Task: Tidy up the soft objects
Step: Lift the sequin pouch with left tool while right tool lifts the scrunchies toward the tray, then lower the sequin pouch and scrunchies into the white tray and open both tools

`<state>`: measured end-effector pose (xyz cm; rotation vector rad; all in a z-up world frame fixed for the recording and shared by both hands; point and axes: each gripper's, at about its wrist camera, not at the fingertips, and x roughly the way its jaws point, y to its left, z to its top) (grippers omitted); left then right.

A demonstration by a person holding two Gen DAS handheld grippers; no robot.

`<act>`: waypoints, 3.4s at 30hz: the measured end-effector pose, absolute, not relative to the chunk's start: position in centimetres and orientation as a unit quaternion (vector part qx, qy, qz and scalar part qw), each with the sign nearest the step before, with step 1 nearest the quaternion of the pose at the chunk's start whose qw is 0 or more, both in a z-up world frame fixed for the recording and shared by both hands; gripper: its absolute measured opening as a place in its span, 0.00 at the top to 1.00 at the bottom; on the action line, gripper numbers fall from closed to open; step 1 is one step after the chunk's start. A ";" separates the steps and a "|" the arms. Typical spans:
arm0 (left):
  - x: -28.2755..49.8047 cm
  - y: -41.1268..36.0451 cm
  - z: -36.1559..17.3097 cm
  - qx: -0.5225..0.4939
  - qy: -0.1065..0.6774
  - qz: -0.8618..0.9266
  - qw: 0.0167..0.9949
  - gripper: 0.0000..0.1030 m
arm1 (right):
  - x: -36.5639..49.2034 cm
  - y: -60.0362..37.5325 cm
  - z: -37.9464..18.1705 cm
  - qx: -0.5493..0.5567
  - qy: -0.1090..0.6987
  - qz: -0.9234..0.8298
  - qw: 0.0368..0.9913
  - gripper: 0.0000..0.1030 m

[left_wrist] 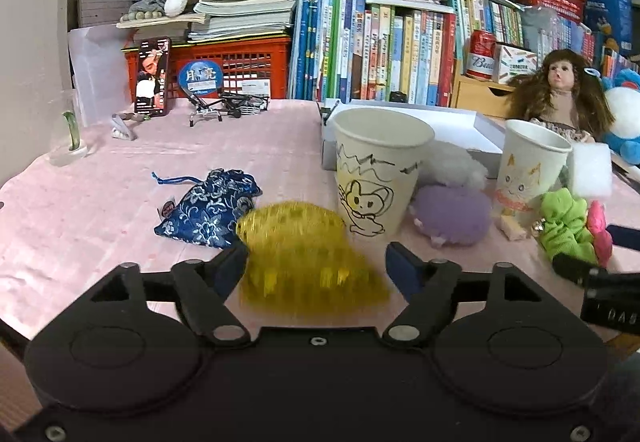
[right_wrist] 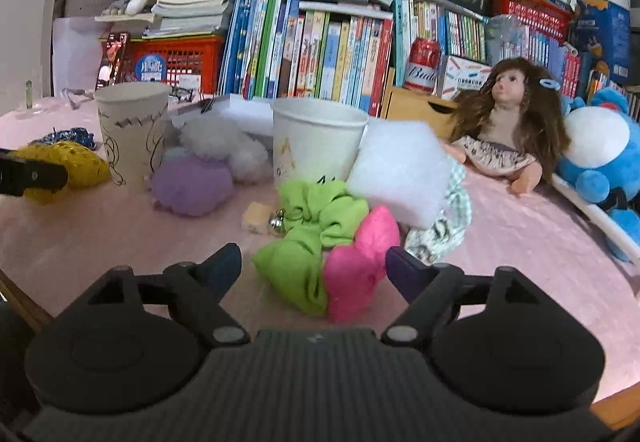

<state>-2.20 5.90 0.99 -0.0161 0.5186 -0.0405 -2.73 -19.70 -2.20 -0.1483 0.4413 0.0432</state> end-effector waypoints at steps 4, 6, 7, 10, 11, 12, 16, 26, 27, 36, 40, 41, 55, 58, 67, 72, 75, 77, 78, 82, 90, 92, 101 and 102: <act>-2.1 5.6 1.0 0.004 0.243 -0.013 0.970 0.14 | -2.1 -19.6 -2.3 -0.071 0.222 0.017 0.972 0.12; -1.8 5.4 0.7 0.015 0.242 -0.010 0.970 0.11 | -1.7 -19.6 -2.4 -0.068 0.225 0.013 0.972 0.12; -1.6 5.3 0.5 0.021 0.246 -0.010 0.969 0.11 | -1.5 -19.7 -2.4 -0.067 0.226 0.010 0.972 0.12; -0.8 5.2 0.0 0.023 0.260 -0.008 0.965 0.11 | -0.7 -20.0 -2.6 -0.059 0.231 0.003 0.971 0.12; -0.5 5.2 -0.2 0.021 0.262 -0.008 0.965 0.11 | -0.4 -20.1 -2.6 -0.052 0.233 0.000 0.971 0.12; -0.2 5.2 -0.3 0.018 0.265 -0.008 0.964 0.11 | -0.2 -20.3 -2.6 -0.047 0.233 0.000 0.971 0.12; 0.9 5.3 -1.1 0.010 0.289 -0.010 0.957 0.45 | 0.8 -20.9 -2.9 -0.019 0.246 -0.003 0.969 0.19; -1.7 4.9 -0.8 0.014 0.292 -0.023 0.956 0.58 | -1.4 -21.3 -2.8 0.000 0.259 0.003 0.966 0.50; -2.0 4.7 -0.6 0.013 0.292 -0.027 0.956 0.58 | -1.7 -21.2 -2.7 0.001 0.260 0.005 0.966 0.51; -3.8 2.7 1.2 0.026 0.272 -0.062 0.960 0.58 | -3.7 -19.5 -1.5 -0.013 0.257 0.059 0.965 0.50; -4.2 2.4 2.2 0.022 0.262 -0.073 0.962 0.58 | -4.1 -19.3 -0.6 -0.009 0.244 0.074 0.967 0.50; -4.3 2.3 2.4 0.022 0.260 -0.074 0.963 0.58 | -4.1 -19.3 -0.4 -0.009 0.241 0.076 0.967 0.50; -4.8 0.8 6.1 0.031 0.221 -0.109 0.969 0.58 | -4.5 -19.2 2.9 -0.007 0.205 0.097 0.974 0.49; -4.4 0.4 7.3 0.030 0.209 -0.116 0.971 0.58 | -4.0 -19.4 3.9 -0.001 0.197 0.095 0.976 0.49; -1.7 0.1 10.9 0.022 0.189 -0.130 0.973 0.58 | -2.1 -20.8 6.7 0.013 0.183 0.089 0.979 0.49; 0.9 0.2 13.0 0.016 0.184 -0.132 0.974 0.58 | -0.4 -21.7 8.4 0.020 0.183 0.088 0.979 0.49; 2.7 0.3 14.4 0.010 0.186 -0.136 0.973 0.58 | 0.8 -22.2 9.5 0.019 0.183 0.087 0.979 0.49; 3.9 0.3 15.2 0.004 0.187 -0.140 0.972 0.58 | 1.6 -22.6 10.1 0.017 0.183 0.087 0.979 0.49; 4.5 0.3 15.6 0.003 0.187 -0.140 0.972 0.58 | 2.0 -22.7 10.5 0.016 0.183 0.086 0.979 0.49; 7.5 0.0 17.0 0.002 0.194 -0.138 0.971 0.58 | 4.2 -23.3 11.7 0.015 0.191 0.082 0.978 0.49; 15.0 -1.1 18.6 0.023 0.244 -0.131 0.961 0.57 | 10.0 -24.5 13.9 0.019 0.228 0.072 0.971 0.49; 16.9 -1.3 18.5 0.019 0.265 -0.129 0.955 0.57 | 11.6 -24.7 14.0 0.019 0.246 0.073 0.966 0.49; 25.0 -1.8 14.6 0.006 0.390 -0.116 0.913 0.57 | 18.5 -25.8 10.9 0.047 0.350 0.059 0.934 0.48; 26.1 -1.8 14.0 0.002 0.407 -0.113 0.906 0.57 | 19.0 -25.8 10.5 0.048 0.359 0.058 0.930 0.48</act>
